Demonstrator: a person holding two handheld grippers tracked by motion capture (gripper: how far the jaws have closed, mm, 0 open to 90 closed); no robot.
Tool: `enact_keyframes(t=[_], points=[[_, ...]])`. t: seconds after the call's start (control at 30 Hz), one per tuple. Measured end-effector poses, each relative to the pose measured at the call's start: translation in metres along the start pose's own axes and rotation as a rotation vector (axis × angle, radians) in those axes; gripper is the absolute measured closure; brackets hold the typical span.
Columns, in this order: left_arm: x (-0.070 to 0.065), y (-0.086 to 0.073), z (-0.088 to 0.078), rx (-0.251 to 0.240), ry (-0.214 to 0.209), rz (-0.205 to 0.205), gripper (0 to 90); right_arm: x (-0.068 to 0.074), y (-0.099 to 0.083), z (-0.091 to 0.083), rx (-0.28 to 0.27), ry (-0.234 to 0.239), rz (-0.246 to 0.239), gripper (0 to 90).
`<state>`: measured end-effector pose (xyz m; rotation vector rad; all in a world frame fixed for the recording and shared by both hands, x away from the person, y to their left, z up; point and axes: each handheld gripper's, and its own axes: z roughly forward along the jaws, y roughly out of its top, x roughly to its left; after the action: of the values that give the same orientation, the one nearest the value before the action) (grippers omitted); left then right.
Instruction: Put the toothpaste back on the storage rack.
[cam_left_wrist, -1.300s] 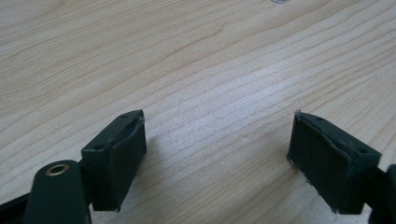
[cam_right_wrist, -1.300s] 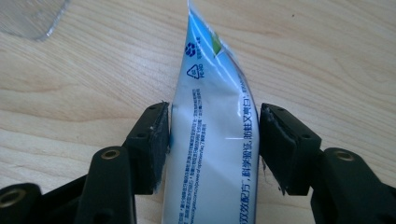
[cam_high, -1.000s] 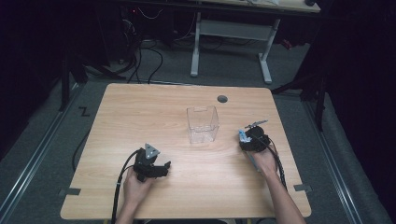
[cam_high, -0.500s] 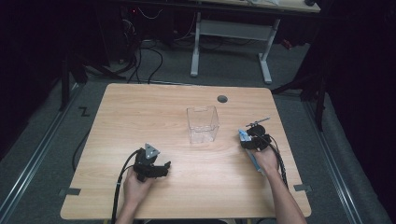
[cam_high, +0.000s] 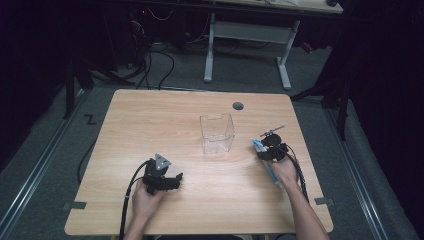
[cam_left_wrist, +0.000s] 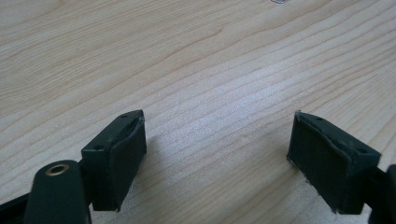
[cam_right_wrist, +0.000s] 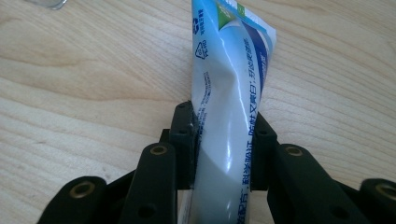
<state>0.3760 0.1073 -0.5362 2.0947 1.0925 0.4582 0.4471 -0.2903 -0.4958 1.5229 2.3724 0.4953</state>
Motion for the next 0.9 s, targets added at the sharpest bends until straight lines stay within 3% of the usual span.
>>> enact_keyframes(t=[0.53,0.9], points=[[0.000,0.000,0.000,0.000,0.000,0.000,19.3,0.005,-0.002,-0.016,-0.067,0.074,-0.006,70.5],[0.000,0.000,0.000,0.000,0.000,0.000,19.3,0.007,-0.003,-0.031,-0.121,0.092,-0.010,70.5]])
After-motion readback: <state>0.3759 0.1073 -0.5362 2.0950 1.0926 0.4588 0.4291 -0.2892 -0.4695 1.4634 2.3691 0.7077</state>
